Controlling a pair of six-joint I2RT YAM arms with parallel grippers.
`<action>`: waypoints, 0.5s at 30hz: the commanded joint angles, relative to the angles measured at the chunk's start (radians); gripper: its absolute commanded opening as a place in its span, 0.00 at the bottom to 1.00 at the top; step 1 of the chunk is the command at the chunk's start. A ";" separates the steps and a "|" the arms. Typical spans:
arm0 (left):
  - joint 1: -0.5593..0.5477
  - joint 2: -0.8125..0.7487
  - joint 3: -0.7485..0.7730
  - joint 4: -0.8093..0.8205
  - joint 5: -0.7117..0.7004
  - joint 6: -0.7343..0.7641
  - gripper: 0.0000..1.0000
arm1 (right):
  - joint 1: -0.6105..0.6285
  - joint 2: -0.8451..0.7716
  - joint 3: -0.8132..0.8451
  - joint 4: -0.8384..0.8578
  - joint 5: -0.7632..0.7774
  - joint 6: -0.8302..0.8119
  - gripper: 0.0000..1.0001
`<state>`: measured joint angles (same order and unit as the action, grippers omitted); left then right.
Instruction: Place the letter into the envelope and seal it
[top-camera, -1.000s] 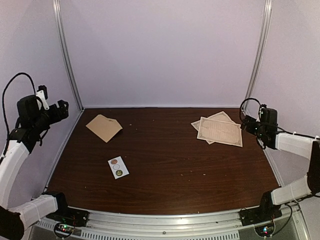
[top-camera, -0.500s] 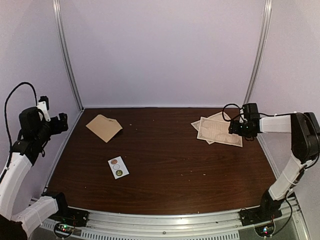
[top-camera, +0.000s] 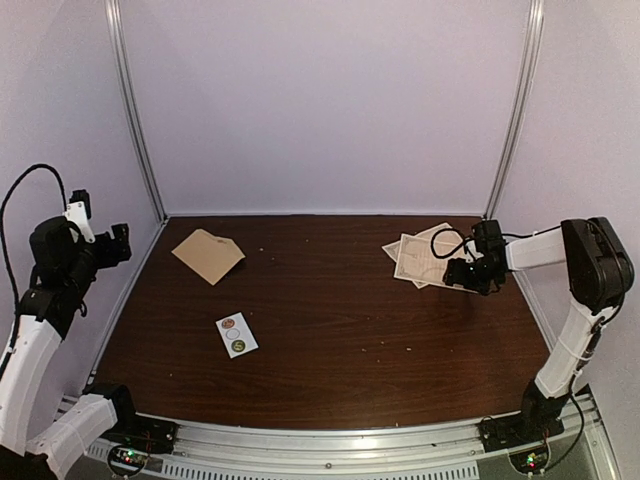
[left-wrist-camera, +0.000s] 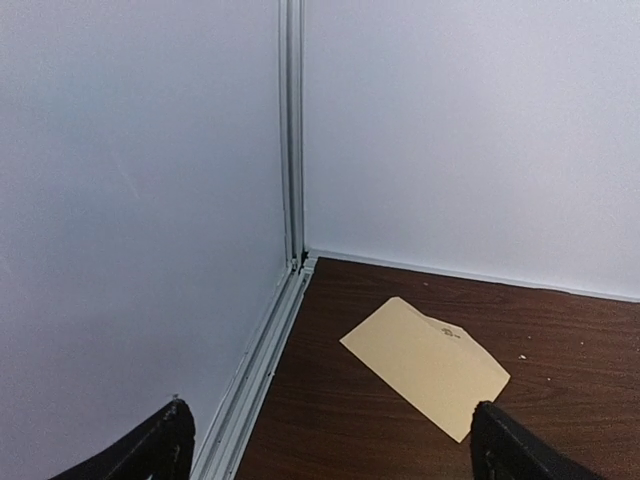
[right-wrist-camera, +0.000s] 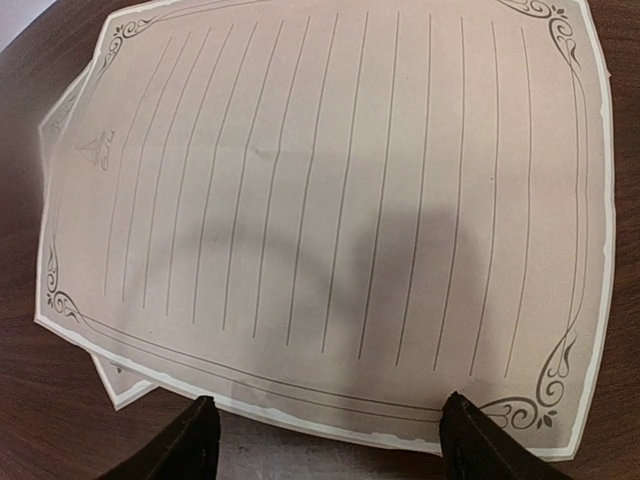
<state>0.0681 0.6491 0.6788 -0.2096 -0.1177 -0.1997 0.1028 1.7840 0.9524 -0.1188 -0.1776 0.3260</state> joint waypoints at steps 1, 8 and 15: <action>-0.005 0.018 -0.008 0.046 0.060 0.050 0.98 | 0.005 -0.017 -0.059 -0.014 -0.017 0.033 0.76; -0.004 0.018 -0.008 0.052 0.202 0.055 0.98 | 0.009 -0.069 -0.153 -0.053 -0.060 0.088 0.75; -0.004 0.019 -0.008 0.053 0.248 0.054 0.98 | 0.069 -0.227 -0.292 -0.090 -0.115 0.203 0.75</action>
<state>0.0681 0.6735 0.6781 -0.2092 0.0689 -0.1612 0.1257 1.6146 0.7486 -0.0860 -0.2386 0.4324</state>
